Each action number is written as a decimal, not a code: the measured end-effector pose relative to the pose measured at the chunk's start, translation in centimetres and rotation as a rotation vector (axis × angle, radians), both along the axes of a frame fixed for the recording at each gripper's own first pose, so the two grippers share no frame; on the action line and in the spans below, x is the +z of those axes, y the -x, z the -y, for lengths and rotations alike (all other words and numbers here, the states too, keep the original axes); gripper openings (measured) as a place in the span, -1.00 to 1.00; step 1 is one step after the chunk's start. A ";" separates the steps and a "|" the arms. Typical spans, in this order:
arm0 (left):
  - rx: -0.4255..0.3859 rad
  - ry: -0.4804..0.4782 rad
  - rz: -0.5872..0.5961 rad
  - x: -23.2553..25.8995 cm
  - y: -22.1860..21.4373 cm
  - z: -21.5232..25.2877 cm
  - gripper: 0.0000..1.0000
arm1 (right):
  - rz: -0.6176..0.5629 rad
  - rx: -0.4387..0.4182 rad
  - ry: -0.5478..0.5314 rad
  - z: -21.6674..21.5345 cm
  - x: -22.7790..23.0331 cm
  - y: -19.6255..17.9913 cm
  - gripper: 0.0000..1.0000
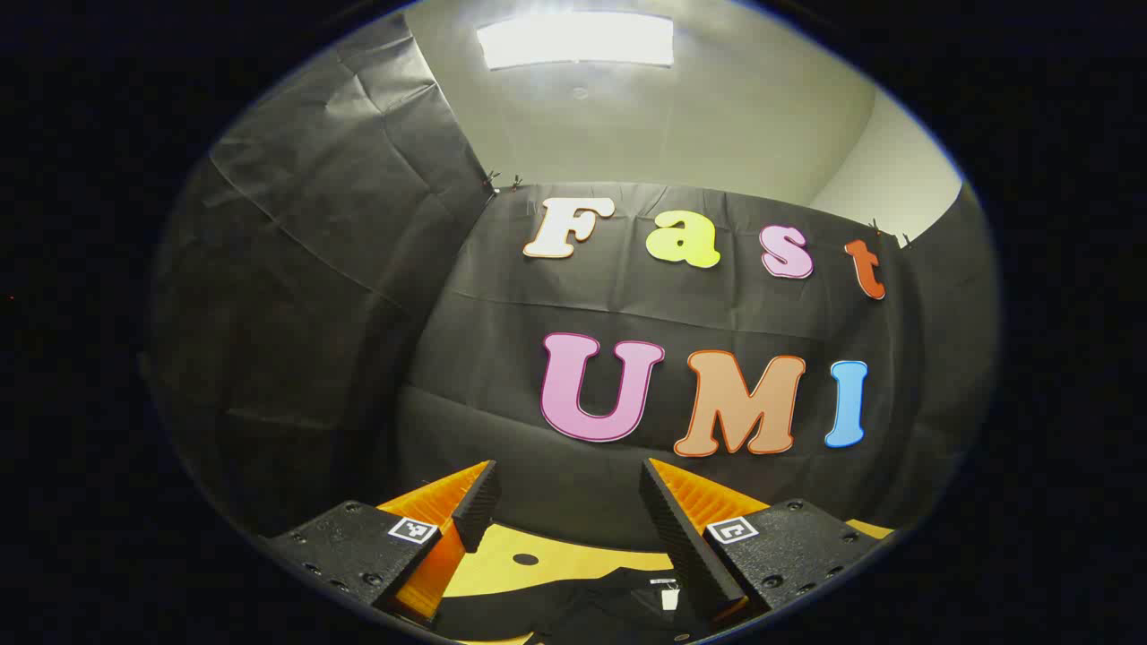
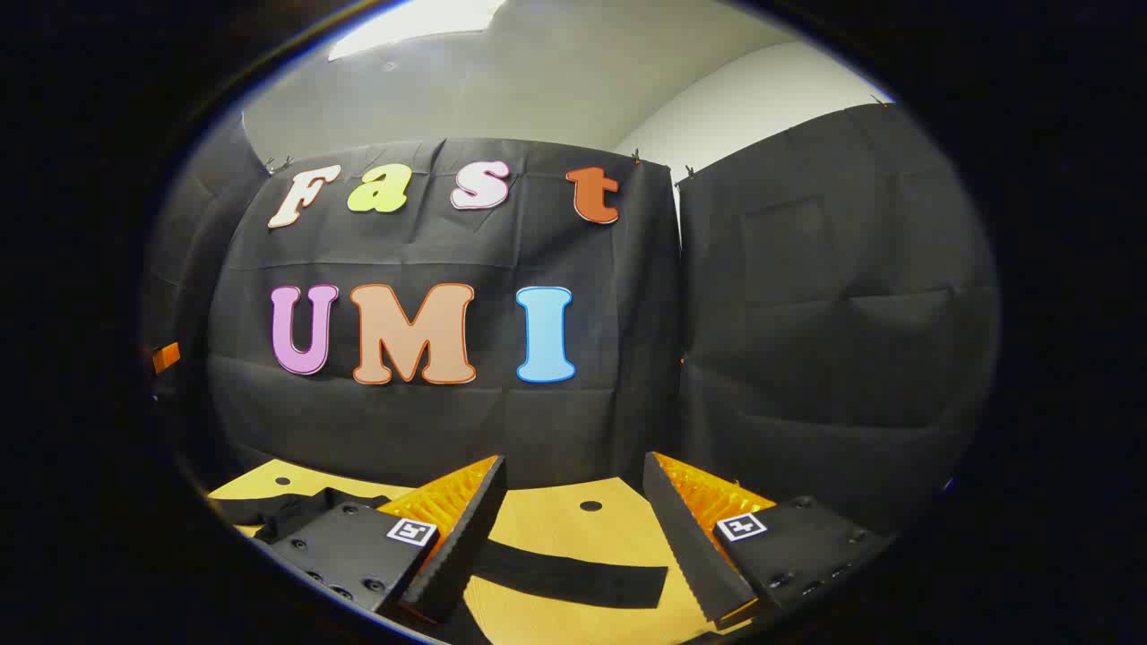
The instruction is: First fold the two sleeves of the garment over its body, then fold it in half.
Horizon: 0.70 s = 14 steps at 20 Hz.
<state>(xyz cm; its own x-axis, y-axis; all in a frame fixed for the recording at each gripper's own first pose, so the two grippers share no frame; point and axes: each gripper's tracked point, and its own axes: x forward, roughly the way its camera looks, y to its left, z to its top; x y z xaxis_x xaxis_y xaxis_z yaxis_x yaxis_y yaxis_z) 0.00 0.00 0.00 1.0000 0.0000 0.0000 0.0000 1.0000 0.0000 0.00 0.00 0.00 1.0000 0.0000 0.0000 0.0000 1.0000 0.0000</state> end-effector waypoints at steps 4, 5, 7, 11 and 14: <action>0.029 0.006 0.013 0.6 0.7 -1.0 0.86 | -0.001 0.027 0.006 -0.8 0.2 -0.6 0.99; 0.037 0.001 0.015 0.7 0.9 -1.3 0.83 | 0.001 0.034 0.011 -0.9 0.3 -0.8 0.99; 0.055 -0.009 0.019 0.9 1.1 -2.1 0.83 | 0.002 0.048 0.020 -1.5 0.5 -1.4 0.99; 0.087 -0.024 0.013 0.8 1.4 -3.3 0.85 | 0.002 0.085 0.017 -3.0 0.4 -2.1 0.94; 0.079 -0.022 0.010 0.7 1.5 -3.0 0.83 | -0.013 0.094 0.031 -3.5 -0.2 -2.4 0.94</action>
